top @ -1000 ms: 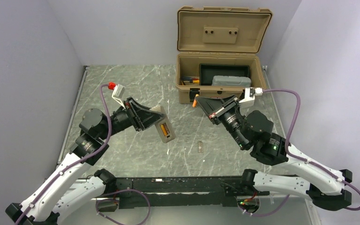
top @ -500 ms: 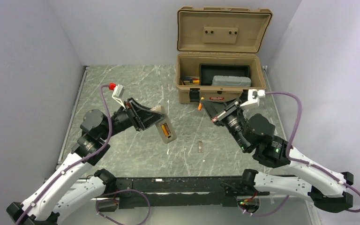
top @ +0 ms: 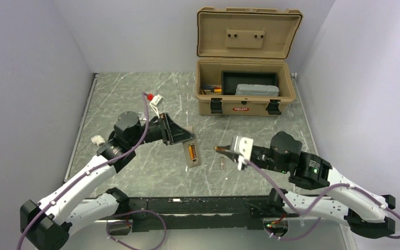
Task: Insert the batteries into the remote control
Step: Load the battery into the remote control.
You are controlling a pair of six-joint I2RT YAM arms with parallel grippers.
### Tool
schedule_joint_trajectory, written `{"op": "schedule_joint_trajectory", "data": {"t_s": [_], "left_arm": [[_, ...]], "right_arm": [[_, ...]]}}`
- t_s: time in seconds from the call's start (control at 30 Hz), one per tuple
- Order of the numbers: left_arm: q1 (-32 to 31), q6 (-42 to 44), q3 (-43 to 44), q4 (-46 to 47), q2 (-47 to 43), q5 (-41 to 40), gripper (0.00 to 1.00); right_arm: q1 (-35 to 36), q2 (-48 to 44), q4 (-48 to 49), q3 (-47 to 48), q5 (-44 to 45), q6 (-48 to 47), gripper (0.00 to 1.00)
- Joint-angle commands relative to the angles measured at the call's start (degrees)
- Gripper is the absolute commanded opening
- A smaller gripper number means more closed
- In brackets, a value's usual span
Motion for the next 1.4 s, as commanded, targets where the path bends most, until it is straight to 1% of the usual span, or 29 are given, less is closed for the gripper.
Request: {"op": "schedule_joint_trajectory", "data": {"t_s": [0.0,0.03,0.1,0.17,0.23,0.3,0.4,0.5,0.57,0.73,0.83,1.1,1.2,1.37], "left_arm": [[-1.5,-2.2,3.2,-0.7,3.3,4.7,0.0],[-2.1,-2.9,3.0,0.0,3.9,5.1,0.0],[-3.4,-4.0,2.8,0.9,5.1,5.5,0.0],[-4.4,-5.4,2.8,1.8,6.2,6.4,0.0],[-5.1,-7.1,2.9,2.0,7.4,8.5,0.0],[-5.3,-7.8,3.0,1.6,8.4,11.2,0.0],[-5.4,-7.2,2.5,0.7,9.6,15.1,0.0],[-5.5,-7.5,1.4,0.8,10.6,18.1,0.0],[-5.5,-7.7,0.6,1.2,11.0,18.6,0.0],[-6.3,-5.7,1.1,-0.7,11.8,17.1,0.0],[-7.0,-5.6,0.7,-0.8,12.1,15.4,0.0],[-7.4,-11.1,-3.7,3.7,10.7,8.9,0.0],[-7.4,-13.4,-5.6,4.7,9.4,5.8,0.0],[-7.5,-16.0,-7.8,7.6,8.5,4.6,0.0]], "right_arm": [[0.1,-2.3,-10.3,4.8,-24.3,-29.5,0.0],[0.1,-2.4,-12.2,5.2,-27.3,-34.9,0.0],[0.1,-2.2,-14.6,5.5,-30.6,-40.6,0.0],[0.1,-0.7,-17.0,6.5,-31.0,-44.7,0.0],[0.1,2.2,-21.7,9.3,-30.9,-48.8,0.0],[0.1,5.5,-26.5,12.3,-31.0,-51.7,0.0],[0.1,8.7,-30.8,14.0,-31.7,-54.4,0.0],[0.1,10.2,-31.9,14.2,-32.4,-56.2,0.0],[0.2,11.1,-31.7,13.9,-32.9,-57.0,0.0],[0.4,14.4,-32.6,14.0,-32.7,-60.6,0.0],[0.8,17.6,-34.3,16.1,-31.4,-63.4,0.0],[1.2,25.6,-41.9,24.0,-27.8,-72.6,0.0],[1.5,27.3,-43.7,25.2,-25.8,-74.6,0.0],[3.3,28.5,-43.7,25.3,-24.4,-75.8,0.0]]}}
